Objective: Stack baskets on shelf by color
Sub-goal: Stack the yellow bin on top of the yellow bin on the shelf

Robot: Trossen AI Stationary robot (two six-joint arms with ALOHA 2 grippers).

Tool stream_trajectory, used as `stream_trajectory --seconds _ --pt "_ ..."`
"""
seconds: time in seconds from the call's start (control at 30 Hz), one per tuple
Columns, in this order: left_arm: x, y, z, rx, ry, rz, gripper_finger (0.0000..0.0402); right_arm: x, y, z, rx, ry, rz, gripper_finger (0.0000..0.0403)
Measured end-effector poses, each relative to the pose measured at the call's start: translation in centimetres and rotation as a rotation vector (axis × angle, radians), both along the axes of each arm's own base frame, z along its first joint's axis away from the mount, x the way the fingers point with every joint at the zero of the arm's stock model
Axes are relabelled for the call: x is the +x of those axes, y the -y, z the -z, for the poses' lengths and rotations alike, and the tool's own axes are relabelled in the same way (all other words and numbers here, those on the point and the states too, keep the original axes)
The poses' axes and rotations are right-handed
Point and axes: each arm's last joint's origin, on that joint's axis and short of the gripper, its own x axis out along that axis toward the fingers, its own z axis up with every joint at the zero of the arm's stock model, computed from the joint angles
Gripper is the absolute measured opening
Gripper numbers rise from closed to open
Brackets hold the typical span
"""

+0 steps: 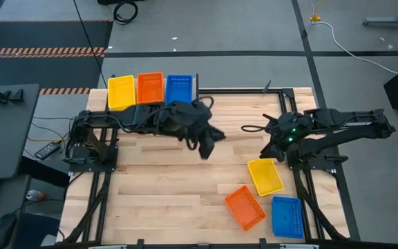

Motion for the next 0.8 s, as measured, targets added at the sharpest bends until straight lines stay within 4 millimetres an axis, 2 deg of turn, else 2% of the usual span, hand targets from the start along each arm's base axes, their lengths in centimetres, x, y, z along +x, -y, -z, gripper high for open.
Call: stream_trajectory --seconds 0.17,0.3,0.43,0.67,0.8 --pt "0.2 0.7 -0.6 0.057 0.066 0.027 0.0076 0.6 -0.2 -0.5 0.035 0.076 0.068 0.0173" --pt "0.3 0.3 -1.4 0.088 0.137 0.003 0.0074 0.8 0.0 -1.1 0.009 0.155 0.123 0.0173" --pt "0.3 -0.1 -1.4 0.088 0.133 -0.015 0.0077 1.0 0.1 -1.5 0.002 0.197 0.163 0.0174" --pt "0.4 0.1 -0.2 0.114 0.045 -0.064 0.0074 0.8 -0.7 -1.3 0.033 0.169 0.09 0.0174" --pt "0.9 0.2 0.7 0.1 -0.002 -0.131 0.0069 0.5 -1.6 -1.1 0.097 0.129 -0.032 0.0174"
